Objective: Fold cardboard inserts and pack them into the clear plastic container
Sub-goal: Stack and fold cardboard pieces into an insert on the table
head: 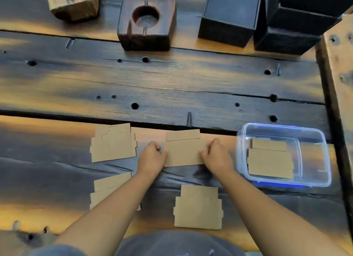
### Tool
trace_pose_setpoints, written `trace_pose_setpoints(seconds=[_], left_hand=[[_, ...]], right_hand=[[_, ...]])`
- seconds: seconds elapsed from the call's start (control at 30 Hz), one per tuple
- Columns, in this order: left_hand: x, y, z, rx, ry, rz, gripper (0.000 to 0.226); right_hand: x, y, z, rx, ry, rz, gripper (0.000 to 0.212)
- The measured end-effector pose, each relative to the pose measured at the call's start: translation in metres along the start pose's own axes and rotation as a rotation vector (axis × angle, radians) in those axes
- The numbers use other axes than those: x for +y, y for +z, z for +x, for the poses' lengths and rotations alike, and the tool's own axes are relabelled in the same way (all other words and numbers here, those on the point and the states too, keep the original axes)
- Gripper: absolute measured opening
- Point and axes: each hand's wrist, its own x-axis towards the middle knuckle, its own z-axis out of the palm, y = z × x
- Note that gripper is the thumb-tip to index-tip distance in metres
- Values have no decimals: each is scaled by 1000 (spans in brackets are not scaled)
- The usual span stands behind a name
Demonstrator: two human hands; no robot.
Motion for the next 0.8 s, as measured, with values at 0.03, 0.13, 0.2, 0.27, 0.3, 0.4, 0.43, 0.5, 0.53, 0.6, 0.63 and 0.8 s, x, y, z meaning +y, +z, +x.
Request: trace_pose_setpoints(seconds=[0.03,0.13,0.2,0.27,0.3,0.4,0.43,0.5,0.53,0.6,0.63,0.8], left_hand=[[0,1,1,4,-1,-6,19],[4,4,3,6,-5,-17,21],[7,8,4,4,-5,-12,23],[8,11,5,2,-7,-12,25],[9,12,6,0,-14,-14,24],[9,12,9,-11,-27,-42,21],[9,12,9,-18,-26,-50,20],[8,10,11,-28,-22,-56,19],[8,8,11,-30,-20,-55,18],[8,5,12,-34,-17,-62,18],[8,3,12,-37,-15,-71,18],[9,-5,9,-58,8,-99,20]], right_hand=[[0,1,2,-1,3,-6,29],[-2,4,9,-2,-3,-50,31],[-2,6,12,-22,-24,-77,32],[-1,6,15,-37,-41,-106,31],[1,6,16,-44,-48,-118,31],[5,5,20,-47,-63,-122,25],[7,4,21,-46,-66,-123,22],[8,3,22,-46,-65,-117,19],[8,3,23,-49,-62,-109,19],[8,2,22,-54,-55,-81,19],[9,2,20,-57,-57,-67,19],[10,0,6,-44,-80,-12,18]])
